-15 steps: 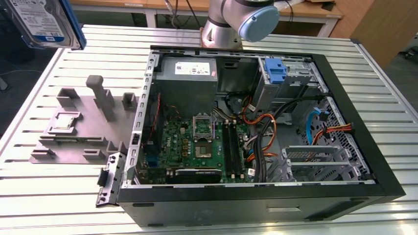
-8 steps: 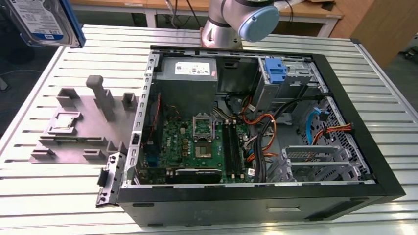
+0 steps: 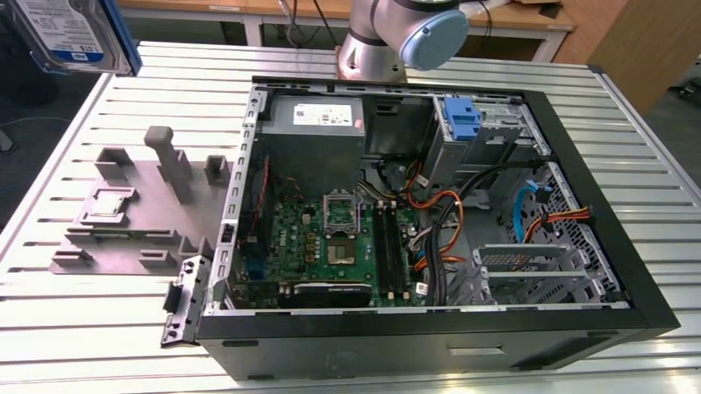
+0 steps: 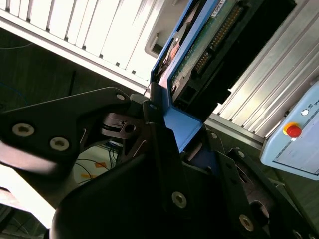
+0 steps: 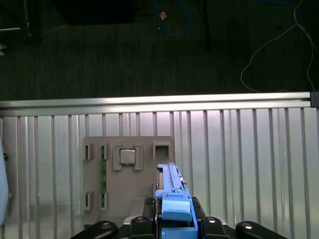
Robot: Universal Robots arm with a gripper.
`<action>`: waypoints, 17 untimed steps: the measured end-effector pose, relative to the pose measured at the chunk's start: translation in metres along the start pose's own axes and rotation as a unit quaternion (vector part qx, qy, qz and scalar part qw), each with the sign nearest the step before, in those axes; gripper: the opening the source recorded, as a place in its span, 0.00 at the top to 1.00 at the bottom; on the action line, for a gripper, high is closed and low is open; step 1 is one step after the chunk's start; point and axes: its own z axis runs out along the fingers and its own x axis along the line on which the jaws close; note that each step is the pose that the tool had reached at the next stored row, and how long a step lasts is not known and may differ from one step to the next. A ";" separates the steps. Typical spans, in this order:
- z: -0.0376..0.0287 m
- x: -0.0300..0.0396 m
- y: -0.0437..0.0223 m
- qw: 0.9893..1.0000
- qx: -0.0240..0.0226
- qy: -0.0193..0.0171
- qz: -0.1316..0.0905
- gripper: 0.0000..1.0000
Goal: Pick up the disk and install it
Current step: 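Pick up the disk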
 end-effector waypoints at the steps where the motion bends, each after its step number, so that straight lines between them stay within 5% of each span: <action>1: -0.0008 0.0000 0.0000 1.000 0.000 0.000 0.000 0.63; 12: -0.0049 -0.0002 0.0001 1.000 0.000 0.000 0.000 0.63; 17: -0.0050 0.0051 -0.0002 1.000 0.000 0.000 0.000 0.63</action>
